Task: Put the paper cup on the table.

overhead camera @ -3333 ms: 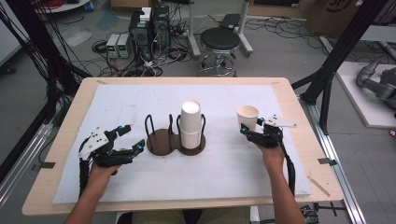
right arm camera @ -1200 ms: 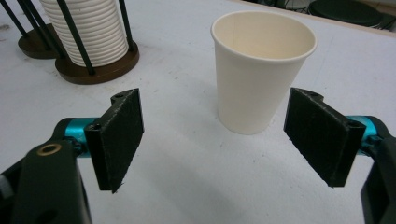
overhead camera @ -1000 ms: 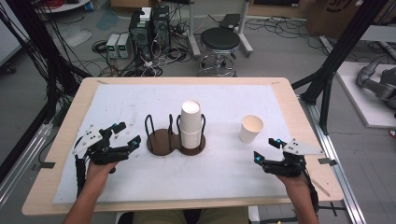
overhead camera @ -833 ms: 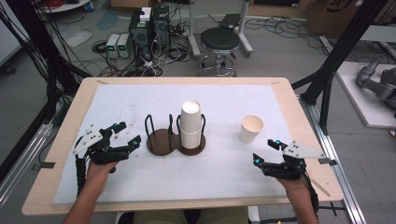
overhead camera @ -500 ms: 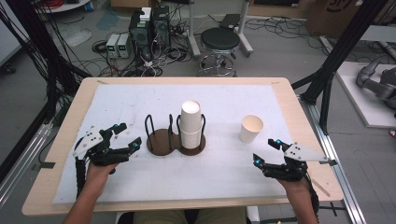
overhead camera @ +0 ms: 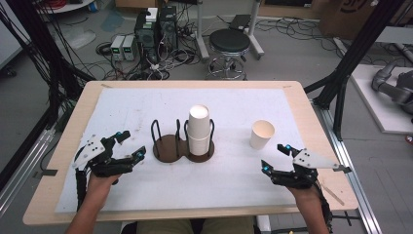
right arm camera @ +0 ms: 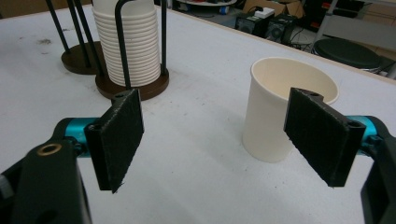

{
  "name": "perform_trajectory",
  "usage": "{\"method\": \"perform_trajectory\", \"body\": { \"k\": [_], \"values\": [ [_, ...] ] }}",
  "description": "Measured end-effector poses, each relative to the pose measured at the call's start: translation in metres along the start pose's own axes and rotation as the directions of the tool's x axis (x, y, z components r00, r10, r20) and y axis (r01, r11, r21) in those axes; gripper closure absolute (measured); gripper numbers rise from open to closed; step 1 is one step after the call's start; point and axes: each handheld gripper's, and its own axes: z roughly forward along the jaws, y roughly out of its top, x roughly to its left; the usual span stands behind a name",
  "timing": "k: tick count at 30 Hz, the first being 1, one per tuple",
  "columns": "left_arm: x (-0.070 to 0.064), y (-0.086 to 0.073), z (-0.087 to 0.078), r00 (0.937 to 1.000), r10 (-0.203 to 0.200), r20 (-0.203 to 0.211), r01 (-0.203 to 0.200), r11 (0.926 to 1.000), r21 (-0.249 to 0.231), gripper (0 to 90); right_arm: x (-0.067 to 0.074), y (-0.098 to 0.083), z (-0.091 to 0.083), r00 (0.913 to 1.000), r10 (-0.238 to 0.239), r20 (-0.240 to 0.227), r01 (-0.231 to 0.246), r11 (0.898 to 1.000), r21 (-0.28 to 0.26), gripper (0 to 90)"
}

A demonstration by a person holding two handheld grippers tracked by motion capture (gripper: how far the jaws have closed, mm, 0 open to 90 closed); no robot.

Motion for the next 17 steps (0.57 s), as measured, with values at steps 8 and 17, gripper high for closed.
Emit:
{"method": "perform_trajectory", "body": {
  "k": [8, 17],
  "values": [
    [-0.0004, -0.0012, 0.0016, 1.0, 0.0, 0.003, 0.0, 1.0, 0.008, 15.8, -0.0011, -0.0016, 0.001, 1.0, 0.002, -0.002, -0.002, 1.0, 0.004, 20.4],
    [0.0, -0.0013, 0.001, 1.0, 0.0, 0.002, 0.0, 1.0, 0.004, 15.8, -0.0017, -0.0013, 0.0009, 1.0, -0.002, 0.001, 0.002, 1.0, -0.003, 20.4]
  ]
}}
